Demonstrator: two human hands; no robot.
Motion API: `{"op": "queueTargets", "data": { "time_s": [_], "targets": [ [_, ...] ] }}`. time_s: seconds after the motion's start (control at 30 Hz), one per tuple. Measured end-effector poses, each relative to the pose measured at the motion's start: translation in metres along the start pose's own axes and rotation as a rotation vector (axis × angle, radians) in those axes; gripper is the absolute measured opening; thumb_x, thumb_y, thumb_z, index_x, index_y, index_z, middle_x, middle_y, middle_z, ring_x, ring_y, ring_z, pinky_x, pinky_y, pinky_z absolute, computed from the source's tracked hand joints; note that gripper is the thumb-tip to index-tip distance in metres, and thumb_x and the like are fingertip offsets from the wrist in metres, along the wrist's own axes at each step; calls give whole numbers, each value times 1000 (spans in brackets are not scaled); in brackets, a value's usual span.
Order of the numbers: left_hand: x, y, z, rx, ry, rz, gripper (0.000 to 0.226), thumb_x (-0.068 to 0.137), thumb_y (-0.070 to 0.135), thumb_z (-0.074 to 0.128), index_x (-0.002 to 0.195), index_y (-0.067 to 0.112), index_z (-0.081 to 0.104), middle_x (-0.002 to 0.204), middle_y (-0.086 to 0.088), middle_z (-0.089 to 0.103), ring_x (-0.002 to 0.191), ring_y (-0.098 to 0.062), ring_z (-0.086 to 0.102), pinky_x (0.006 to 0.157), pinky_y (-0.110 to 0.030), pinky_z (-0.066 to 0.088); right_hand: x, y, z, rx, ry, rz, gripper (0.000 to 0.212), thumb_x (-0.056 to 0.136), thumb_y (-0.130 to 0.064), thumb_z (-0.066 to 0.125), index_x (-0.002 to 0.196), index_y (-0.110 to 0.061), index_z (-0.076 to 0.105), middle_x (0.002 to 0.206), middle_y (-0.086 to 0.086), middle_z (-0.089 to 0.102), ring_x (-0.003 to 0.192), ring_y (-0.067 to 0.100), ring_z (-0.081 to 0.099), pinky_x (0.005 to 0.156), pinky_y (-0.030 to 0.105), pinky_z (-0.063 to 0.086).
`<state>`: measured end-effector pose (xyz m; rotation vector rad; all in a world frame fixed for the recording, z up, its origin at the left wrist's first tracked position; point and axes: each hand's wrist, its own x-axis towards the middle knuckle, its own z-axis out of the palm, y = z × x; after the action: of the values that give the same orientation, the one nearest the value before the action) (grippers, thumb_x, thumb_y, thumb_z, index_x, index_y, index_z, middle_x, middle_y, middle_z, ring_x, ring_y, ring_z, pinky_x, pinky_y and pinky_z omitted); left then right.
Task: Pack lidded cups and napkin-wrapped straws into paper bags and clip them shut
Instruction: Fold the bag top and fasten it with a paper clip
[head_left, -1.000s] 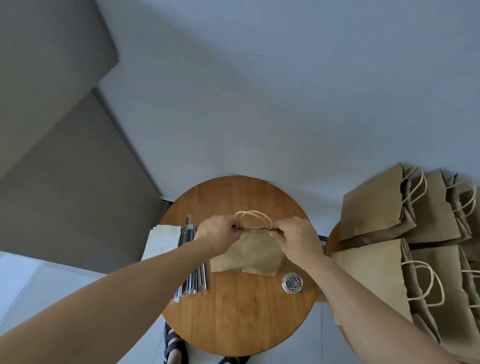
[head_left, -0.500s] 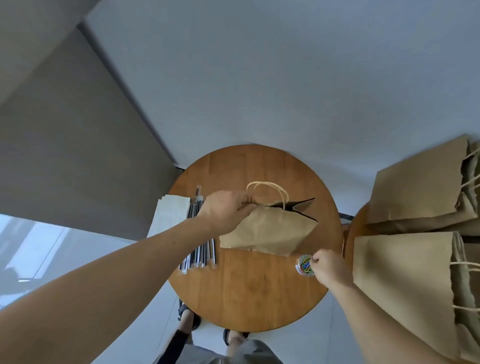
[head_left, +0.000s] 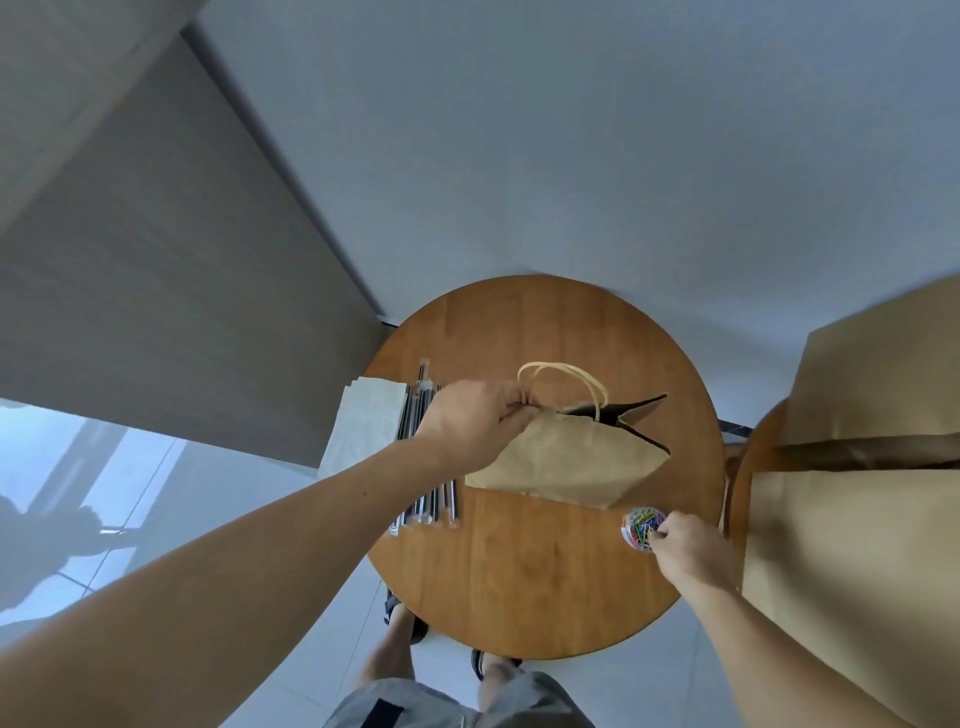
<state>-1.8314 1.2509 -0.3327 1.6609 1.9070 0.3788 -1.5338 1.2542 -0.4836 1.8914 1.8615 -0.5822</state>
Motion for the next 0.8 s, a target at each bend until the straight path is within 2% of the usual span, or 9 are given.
{"op": "queueTargets", "data": {
  "time_s": [0.17, 0.33, 0.5, 0.6, 0.67, 0.8],
  "targets": [
    [0, 1, -1, 6, 1, -3, 17, 97, 36, 55, 99, 31, 71, 68, 8, 64, 68, -13, 60, 53, -25, 38, -4, -2, -3, 48, 22, -20, 24, 96, -38, 57, 106, -20, 69, 101, -2, 73, 87, 16, 67, 62, 25, 54],
    [-1, 0, 0, -2, -7, -2, 19, 97, 37, 54, 106, 31, 71, 68, 10, 65, 66, -10, 59, 54, -21, 41, -3, -5, -1, 22, 16, -36, 24, 96, -39, 53, 102, -24, 70, 96, -4, 72, 86, 16, 67, 64, 27, 54],
    [-2, -1, 0, -18, -8, -6, 21, 98, 37, 54, 109, 31, 71, 76, 6, 70, 71, -12, 63, 61, -27, 48, 0, -11, 3, 62, 34, -16, 18, 96, -35, 54, 105, -26, 68, 100, -4, 71, 88, 18, 65, 55, 24, 41],
    [-1, 0, 0, -19, -2, -2, 20, 98, 36, 55, 107, 31, 71, 72, 8, 68, 68, -12, 60, 55, -22, 41, -1, -9, 6, 93, 84, -13, 19, 96, -35, 54, 105, -25, 68, 100, -2, 72, 87, 18, 66, 57, 23, 47],
    [0, 0, 0, -14, -6, -6, 21, 98, 37, 54, 107, 30, 72, 72, 7, 68, 68, -13, 61, 56, -25, 44, -3, -8, 5, 127, 112, -19, 20, 97, -35, 54, 107, -23, 66, 102, 0, 72, 89, 19, 67, 62, 26, 54],
    [0, 1, 0, -22, -12, -8, 20, 97, 37, 55, 106, 31, 71, 72, 6, 68, 70, -14, 61, 60, -29, 47, -15, -9, -4, 434, 174, -14, 19, 97, -25, 59, 108, -11, 66, 102, 10, 72, 92, 28, 69, 66, 30, 58]
  ]
}}
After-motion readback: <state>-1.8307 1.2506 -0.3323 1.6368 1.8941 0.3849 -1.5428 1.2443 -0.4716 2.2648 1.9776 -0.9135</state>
